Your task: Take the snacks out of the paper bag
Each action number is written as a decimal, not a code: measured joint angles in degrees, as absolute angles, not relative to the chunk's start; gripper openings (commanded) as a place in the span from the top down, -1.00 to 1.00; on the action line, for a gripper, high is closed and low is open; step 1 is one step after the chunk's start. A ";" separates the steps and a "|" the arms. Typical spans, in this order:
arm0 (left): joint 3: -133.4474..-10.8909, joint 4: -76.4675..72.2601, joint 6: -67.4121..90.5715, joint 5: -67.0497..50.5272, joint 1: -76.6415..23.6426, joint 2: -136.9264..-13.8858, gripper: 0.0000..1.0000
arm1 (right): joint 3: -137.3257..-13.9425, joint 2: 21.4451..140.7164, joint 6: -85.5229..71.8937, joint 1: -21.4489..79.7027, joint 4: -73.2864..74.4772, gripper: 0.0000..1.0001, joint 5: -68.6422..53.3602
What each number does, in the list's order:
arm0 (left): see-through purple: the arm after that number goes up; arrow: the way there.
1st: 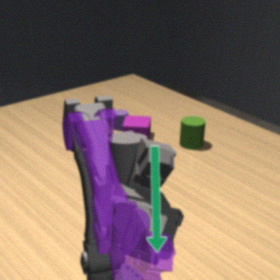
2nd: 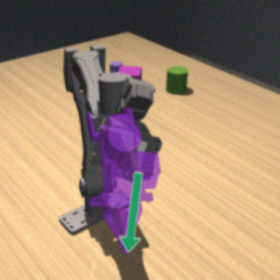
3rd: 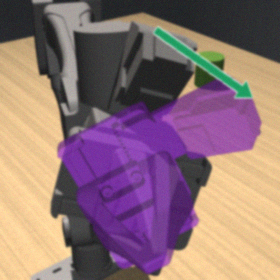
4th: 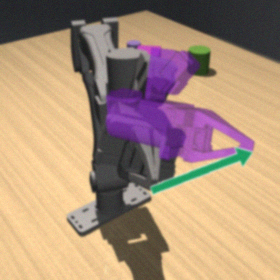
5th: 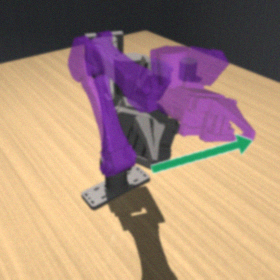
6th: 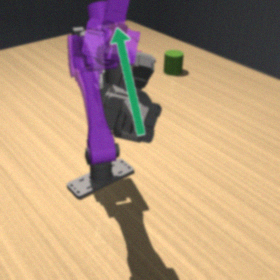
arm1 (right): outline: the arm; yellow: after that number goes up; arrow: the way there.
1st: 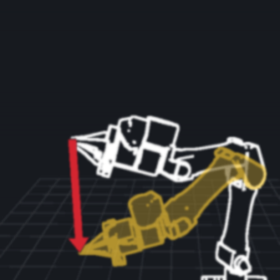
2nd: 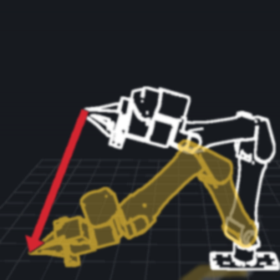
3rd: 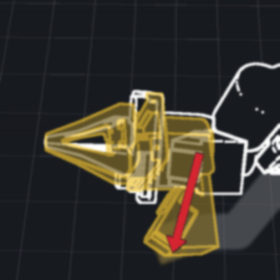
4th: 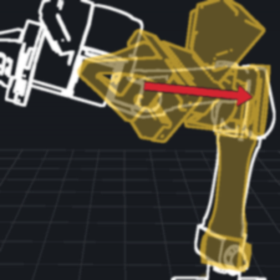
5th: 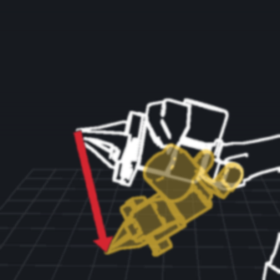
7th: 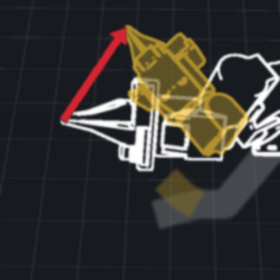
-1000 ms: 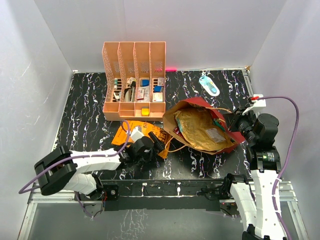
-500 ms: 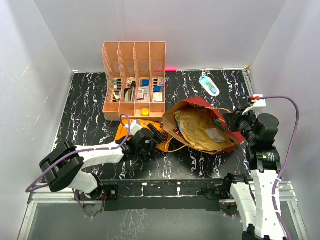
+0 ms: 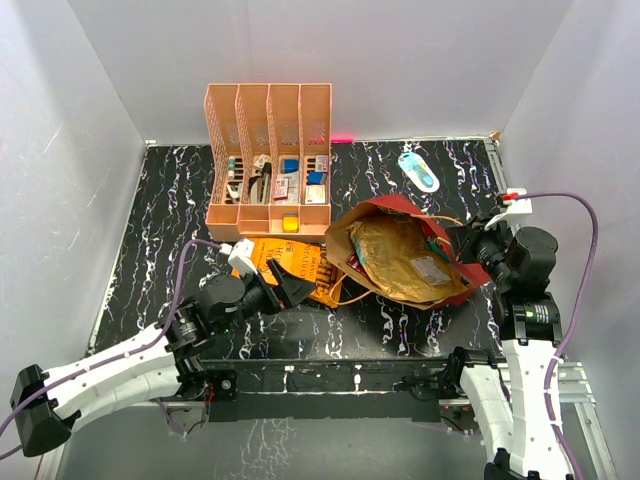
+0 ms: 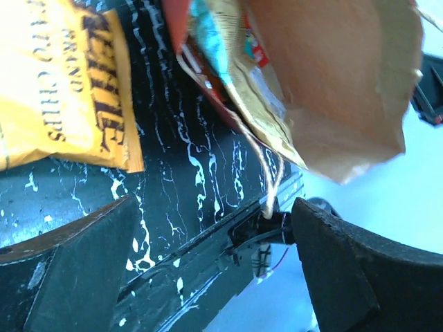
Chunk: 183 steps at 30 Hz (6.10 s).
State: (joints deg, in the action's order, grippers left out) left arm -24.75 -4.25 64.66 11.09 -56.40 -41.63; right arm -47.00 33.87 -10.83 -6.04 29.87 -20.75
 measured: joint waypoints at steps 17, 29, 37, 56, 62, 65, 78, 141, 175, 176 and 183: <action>-46.74 -24.38 20.51 10.83 -65.58 -70.54 -0.20 | -47.07 34.30 -10.85 -6.04 29.85 0.85 -20.93; -56.14 -48.66 10.04 19.05 -65.98 -103.83 0.16 | -59.72 45.32 -11.05 -6.04 35.16 0.85 -22.46; -63.55 -64.97 2.04 30.72 -65.95 -117.84 0.17 | -59.99 45.52 -12.03 -6.04 36.25 0.85 -23.73; -47.22 -55.20 -20.14 4.21 -65.19 -95.18 -0.42 | -60.66 47.13 -11.88 -6.04 37.56 0.85 -26.09; -54.85 -35.86 -39.70 -7.81 -58.17 -94.50 -0.04 | -60.66 47.11 -11.88 -6.04 37.56 0.85 -26.65; -57.71 -31.97 -47.99 -9.63 -55.81 -96.38 0.01 | -60.66 47.11 -11.88 -6.04 37.60 0.85 -26.76; -67.99 -35.79 -62.11 -9.13 -55.59 -113.67 -0.17 | -61.95 47.13 -11.51 -6.04 39.29 0.85 -26.81; -58.11 -2.22 -11.68 6.15 -64.97 -65.67 1.00 | -56.49 45.30 -8.97 -6.00 38.33 0.85 -21.30; -50.46 10.96 27.40 -30.02 -17.28 -83.50 1.00 | -47.77 33.30 -8.58 -5.74 30.11 0.85 -17.69; -50.17 10.61 27.29 -29.71 -16.78 -84.29 1.00 | -47.77 33.30 -8.56 -5.65 30.02 0.85 -17.72; -48.71 10.33 25.82 -25.74 -14.63 -87.59 0.60 | -46.94 33.30 -8.43 -5.32 29.52 0.85 -17.72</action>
